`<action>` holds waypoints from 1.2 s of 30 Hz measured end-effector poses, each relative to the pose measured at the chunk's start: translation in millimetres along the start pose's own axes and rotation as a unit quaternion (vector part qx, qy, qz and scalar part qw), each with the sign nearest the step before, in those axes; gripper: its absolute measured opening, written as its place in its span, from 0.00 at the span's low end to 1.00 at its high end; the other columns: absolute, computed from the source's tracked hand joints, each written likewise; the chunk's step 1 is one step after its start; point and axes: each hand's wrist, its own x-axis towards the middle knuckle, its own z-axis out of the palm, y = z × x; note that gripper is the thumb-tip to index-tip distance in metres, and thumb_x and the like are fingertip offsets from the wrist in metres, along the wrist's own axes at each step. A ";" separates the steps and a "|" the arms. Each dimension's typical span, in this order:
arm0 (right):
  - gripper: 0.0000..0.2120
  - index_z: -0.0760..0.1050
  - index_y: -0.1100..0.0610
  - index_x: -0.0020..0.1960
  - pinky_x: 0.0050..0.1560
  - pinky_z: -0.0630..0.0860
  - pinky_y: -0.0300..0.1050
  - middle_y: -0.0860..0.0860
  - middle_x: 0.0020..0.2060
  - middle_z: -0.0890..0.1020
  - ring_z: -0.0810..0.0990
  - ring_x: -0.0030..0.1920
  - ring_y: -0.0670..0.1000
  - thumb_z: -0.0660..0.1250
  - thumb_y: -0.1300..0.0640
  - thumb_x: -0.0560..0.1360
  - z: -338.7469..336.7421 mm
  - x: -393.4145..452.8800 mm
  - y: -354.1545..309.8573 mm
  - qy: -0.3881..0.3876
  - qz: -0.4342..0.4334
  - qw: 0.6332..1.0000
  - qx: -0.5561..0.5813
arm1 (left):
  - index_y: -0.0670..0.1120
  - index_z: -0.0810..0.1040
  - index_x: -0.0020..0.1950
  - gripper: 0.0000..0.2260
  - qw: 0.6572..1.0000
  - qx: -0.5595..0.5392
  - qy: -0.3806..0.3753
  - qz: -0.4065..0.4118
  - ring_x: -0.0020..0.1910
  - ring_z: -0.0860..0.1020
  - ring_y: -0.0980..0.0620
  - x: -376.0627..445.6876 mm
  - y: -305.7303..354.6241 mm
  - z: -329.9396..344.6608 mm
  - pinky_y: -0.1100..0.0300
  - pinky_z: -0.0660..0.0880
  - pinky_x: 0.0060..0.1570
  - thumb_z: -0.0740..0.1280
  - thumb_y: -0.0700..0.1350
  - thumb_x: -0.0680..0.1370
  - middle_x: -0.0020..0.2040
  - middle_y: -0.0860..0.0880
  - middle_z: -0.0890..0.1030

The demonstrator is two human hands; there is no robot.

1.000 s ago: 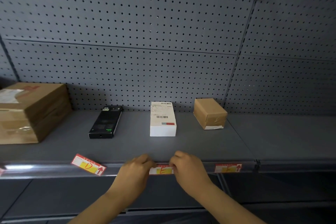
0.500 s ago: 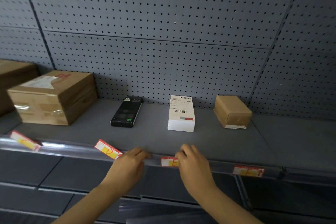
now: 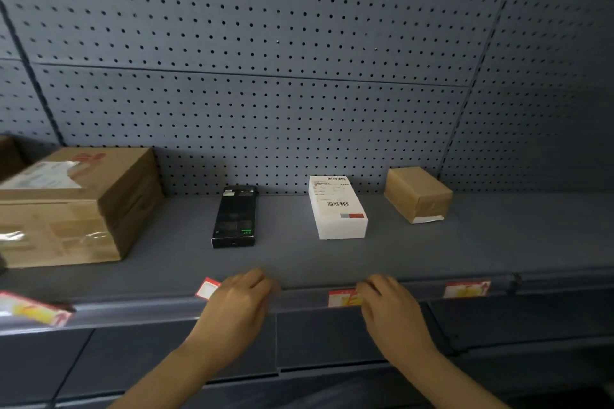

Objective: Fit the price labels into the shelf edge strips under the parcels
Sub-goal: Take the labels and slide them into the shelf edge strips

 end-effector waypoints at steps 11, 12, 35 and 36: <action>0.16 0.79 0.55 0.44 0.42 0.78 0.48 0.51 0.43 0.80 0.79 0.42 0.54 0.77 0.63 0.59 10.9 3.8 -100.9 0.005 0.037 0.999 -0.011 | 0.42 0.80 0.43 0.06 0.996 0.035 0.064 -0.041 0.38 0.78 0.43 -33.7 -46.8 -40.8 0.54 0.75 0.37 0.70 0.34 0.68 0.43 0.44 0.79; 0.14 0.79 0.55 0.49 0.46 0.78 0.48 0.51 0.46 0.80 0.79 0.46 0.54 0.74 0.62 0.64 14.6 8.7 -120.0 0.000 0.021 1.000 0.020 | 0.42 0.80 0.43 0.09 0.997 0.026 0.060 -0.051 0.38 0.77 0.43 -34.1 -48.9 -42.8 0.53 0.76 0.37 0.73 0.33 0.66 0.44 0.44 0.79; 0.05 0.80 0.58 0.47 0.43 0.78 0.47 0.53 0.43 0.80 0.78 0.44 0.52 0.69 0.64 0.71 29.7 51.1 -172.9 -0.062 -0.119 0.989 0.058 | 0.48 0.82 0.38 0.16 0.995 0.006 -0.042 -0.093 0.28 0.78 0.49 -49.6 -63.9 -34.6 0.63 0.68 0.20 0.76 0.30 0.60 0.38 0.49 0.78; 0.05 0.80 0.58 0.45 0.41 0.77 0.46 0.53 0.41 0.80 0.78 0.43 0.52 0.71 0.65 0.70 27.9 51.6 -174.0 -0.065 -0.119 0.989 0.053 | 0.49 0.82 0.37 0.18 0.995 0.023 -0.044 -0.089 0.27 0.77 0.51 -49.6 -62.2 -34.7 0.66 0.64 0.20 0.78 0.30 0.56 0.36 0.49 0.78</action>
